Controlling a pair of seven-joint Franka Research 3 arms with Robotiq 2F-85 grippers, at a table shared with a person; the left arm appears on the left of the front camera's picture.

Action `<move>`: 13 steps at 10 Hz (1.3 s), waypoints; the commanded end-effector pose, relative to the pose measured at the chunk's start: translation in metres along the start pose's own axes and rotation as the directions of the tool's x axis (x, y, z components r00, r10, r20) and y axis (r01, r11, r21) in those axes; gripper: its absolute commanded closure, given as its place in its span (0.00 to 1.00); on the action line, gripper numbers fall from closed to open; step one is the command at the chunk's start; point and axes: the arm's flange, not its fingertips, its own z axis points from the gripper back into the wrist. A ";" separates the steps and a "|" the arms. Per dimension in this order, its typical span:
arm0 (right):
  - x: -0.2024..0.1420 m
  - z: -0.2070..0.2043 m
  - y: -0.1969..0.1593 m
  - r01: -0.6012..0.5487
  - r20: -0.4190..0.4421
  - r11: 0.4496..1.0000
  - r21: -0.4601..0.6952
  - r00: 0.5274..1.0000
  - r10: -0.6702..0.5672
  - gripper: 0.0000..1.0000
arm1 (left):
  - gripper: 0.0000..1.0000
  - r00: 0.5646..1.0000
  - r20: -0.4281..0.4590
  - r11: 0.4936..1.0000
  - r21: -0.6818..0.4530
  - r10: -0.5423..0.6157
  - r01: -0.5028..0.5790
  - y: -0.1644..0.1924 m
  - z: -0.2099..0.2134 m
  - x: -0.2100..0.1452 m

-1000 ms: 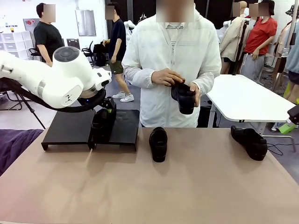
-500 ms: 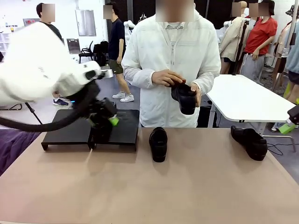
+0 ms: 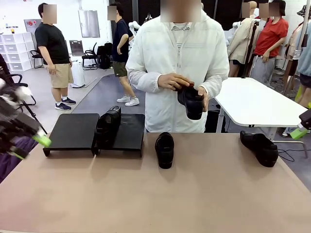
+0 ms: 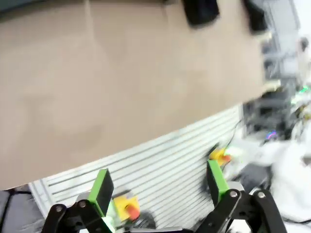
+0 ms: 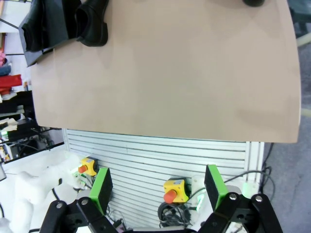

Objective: Organize the shoes by placing them on the stand.
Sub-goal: Place the Shoe from the middle of the table onto the Shoes Stand, then pick up one Shoe and place it in the middle of the table.

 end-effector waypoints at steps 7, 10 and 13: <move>0.001 0.002 -0.002 -0.024 0.000 1.000 0.009 1.000 0.024 0.00 | 0.00 1.000 0.000 1.000 0.000 0.000 0.000 0.000 0.000 0.000; 0.001 0.002 -0.002 -0.024 0.000 1.000 0.009 1.000 0.024 0.00 | 0.00 1.000 0.000 1.000 0.000 0.000 0.000 0.000 0.000 0.000; 0.001 0.002 -0.002 -0.024 0.000 1.000 0.009 1.000 0.024 0.00 | 0.00 1.000 0.000 1.000 0.000 0.000 0.000 0.000 0.000 0.000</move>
